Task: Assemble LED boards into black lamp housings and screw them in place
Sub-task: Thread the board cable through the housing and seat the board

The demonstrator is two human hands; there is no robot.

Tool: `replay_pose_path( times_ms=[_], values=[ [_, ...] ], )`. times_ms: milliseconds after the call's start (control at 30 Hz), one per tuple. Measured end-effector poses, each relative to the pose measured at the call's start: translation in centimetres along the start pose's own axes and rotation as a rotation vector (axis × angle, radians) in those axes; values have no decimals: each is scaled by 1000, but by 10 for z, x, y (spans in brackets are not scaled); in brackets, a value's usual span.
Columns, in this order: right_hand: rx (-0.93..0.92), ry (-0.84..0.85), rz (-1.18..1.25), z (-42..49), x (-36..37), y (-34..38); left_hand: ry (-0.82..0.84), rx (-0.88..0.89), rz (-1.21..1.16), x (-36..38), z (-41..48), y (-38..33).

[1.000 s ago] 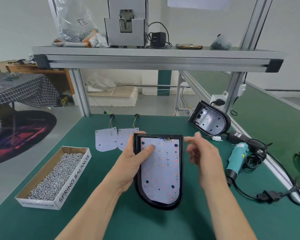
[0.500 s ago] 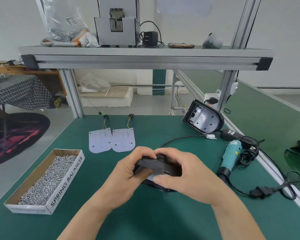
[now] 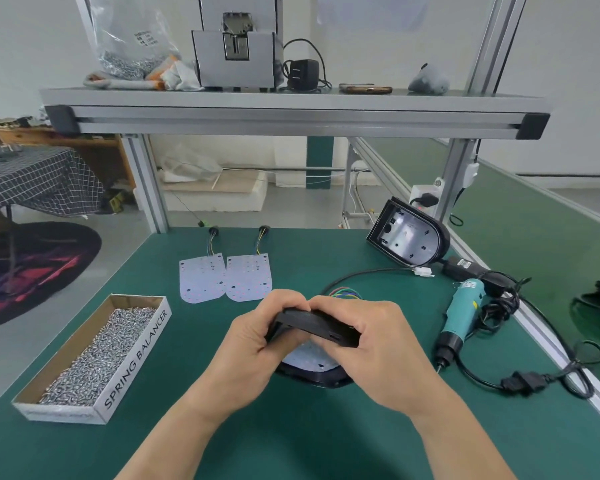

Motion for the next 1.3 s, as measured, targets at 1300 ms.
replay_pose_path(
  times_ms=[1300],
  values=[
    [502,-100,467,-27,52,-104,-209,-884,-856,24,37,85]
  ],
)
Point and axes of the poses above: each hand's wrist, its own z-axis towards the middle knuckle, its own x-axis out of the palm, y = z × x, the point moved 3 cm from there along z, towards the middle knuckle, and after that the axes turned 6 degrees about y, right-handed, at the moved point
